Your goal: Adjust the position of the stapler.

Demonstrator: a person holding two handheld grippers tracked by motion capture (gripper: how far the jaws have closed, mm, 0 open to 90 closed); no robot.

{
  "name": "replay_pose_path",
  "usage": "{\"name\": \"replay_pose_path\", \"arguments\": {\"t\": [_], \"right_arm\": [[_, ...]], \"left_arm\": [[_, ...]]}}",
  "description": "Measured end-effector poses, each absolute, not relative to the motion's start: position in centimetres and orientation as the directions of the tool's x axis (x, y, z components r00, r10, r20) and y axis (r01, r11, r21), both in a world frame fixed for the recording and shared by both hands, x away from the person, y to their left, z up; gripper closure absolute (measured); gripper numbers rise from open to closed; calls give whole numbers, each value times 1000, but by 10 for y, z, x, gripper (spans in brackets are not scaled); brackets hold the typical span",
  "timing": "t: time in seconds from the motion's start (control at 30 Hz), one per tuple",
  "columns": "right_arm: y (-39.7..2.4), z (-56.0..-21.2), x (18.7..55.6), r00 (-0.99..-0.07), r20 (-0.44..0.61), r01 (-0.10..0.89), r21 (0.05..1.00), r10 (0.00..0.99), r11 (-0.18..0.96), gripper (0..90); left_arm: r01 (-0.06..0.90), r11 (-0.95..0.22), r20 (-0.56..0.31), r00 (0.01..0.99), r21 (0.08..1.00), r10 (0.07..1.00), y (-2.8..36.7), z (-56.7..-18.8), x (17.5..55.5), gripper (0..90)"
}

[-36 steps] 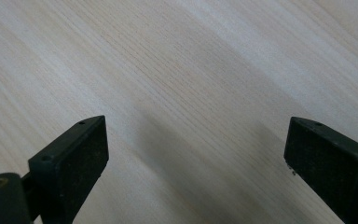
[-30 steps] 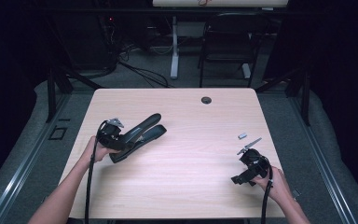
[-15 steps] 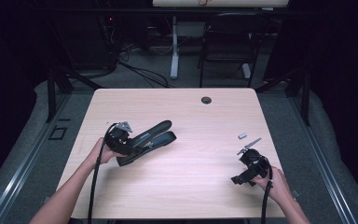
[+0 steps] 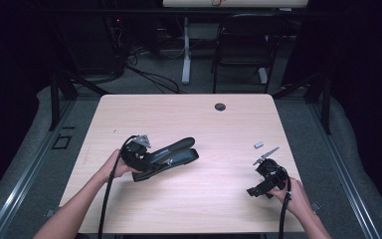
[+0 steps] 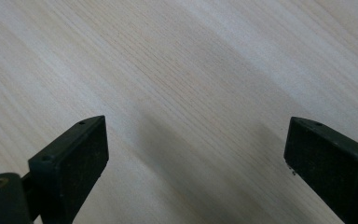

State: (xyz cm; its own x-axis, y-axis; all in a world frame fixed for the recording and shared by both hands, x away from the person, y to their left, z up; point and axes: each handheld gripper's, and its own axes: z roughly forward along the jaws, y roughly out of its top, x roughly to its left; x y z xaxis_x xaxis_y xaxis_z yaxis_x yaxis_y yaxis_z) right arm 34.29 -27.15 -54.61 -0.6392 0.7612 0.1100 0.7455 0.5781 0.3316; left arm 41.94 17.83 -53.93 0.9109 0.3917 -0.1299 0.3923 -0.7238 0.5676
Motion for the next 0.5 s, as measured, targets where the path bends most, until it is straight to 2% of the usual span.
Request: {"name": "replay_pose_path", "arguments": {"t": [0.5], "right_arm": [[-271,-546,343,-640,104,745,326,761,582,60]], "left_arm": [[291,-770,-131,955,568,265,150,-539,408,467]]}}
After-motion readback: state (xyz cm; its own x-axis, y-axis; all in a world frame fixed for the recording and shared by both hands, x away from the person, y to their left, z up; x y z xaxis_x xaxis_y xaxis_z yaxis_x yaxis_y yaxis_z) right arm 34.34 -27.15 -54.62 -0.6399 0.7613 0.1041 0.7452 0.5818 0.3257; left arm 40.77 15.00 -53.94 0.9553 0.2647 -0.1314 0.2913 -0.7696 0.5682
